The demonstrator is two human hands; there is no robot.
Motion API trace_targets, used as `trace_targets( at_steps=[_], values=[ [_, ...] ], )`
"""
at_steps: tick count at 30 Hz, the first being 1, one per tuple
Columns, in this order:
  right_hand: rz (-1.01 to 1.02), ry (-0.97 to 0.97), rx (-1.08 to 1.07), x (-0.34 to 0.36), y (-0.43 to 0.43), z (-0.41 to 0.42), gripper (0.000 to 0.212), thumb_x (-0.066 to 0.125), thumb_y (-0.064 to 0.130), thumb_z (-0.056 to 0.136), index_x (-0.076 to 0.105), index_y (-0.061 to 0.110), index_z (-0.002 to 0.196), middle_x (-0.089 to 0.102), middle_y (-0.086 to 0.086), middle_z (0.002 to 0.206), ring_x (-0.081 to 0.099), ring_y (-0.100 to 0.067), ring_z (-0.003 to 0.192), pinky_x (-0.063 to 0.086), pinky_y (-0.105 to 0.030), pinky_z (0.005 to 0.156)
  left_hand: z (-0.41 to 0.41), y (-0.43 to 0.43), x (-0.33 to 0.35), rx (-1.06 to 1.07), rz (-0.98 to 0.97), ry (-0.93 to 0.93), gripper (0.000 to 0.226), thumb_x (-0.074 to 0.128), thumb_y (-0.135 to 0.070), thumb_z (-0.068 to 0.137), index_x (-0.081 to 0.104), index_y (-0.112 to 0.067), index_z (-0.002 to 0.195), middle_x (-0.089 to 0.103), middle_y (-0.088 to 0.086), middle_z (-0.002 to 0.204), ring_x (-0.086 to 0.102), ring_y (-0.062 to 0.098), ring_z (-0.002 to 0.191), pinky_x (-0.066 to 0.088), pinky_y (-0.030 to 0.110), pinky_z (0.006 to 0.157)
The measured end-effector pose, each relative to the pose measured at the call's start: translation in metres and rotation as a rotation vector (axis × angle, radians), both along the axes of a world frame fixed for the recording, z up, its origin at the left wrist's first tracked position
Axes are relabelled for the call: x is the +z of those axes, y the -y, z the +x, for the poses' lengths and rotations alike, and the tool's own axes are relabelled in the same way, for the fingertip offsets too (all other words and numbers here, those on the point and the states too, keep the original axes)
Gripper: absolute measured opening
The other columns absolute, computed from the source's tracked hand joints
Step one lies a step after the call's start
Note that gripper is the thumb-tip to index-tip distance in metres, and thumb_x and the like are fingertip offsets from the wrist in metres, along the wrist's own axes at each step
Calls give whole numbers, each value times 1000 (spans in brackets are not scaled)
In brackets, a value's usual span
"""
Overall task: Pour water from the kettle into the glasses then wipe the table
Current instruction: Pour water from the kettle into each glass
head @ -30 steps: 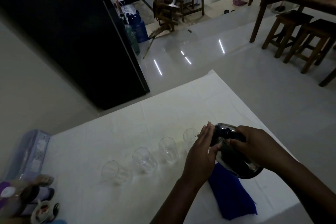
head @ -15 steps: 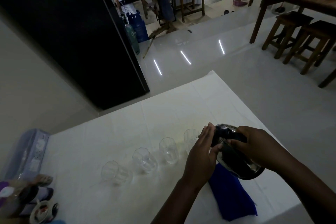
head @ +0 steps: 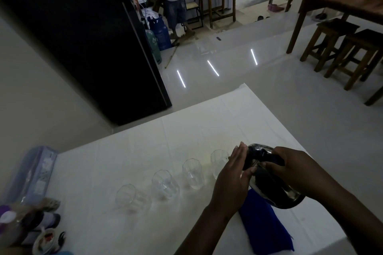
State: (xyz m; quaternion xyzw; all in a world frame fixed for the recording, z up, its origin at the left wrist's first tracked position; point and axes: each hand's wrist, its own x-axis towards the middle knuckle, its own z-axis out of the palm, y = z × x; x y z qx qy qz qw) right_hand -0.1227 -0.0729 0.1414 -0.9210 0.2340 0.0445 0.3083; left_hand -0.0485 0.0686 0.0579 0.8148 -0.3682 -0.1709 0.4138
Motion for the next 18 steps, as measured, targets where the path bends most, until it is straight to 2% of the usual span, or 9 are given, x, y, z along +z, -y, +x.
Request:
trace_targets(
  at_steps=[4,13,18],
  values=[
    [-8,3,-1,-3,1,0,9,59,33,86,51,31,83,50,17,68,47,2,64,31,-15,52,0,-1,0,2,-4,-6,54,39,-35,101,15,-29,149,13,-19,154,6,-5,140,16,20,113],
    [-5,10,-4,-6,-1,-2,16,60,33,85,48,34,75,51,14,66,48,0,63,30,-18,52,-1,-4,-1,-5,-2,-14,54,39,-35,101,14,-29,149,14,-16,155,6,-4,141,17,21,114],
    [12,34,-23,-13,-2,-6,12,60,33,85,49,32,80,49,17,66,47,2,63,29,-15,53,-1,-4,-2,-16,11,11,53,38,-36,101,14,-29,149,14,-14,156,6,-2,142,19,27,115]
  ],
)
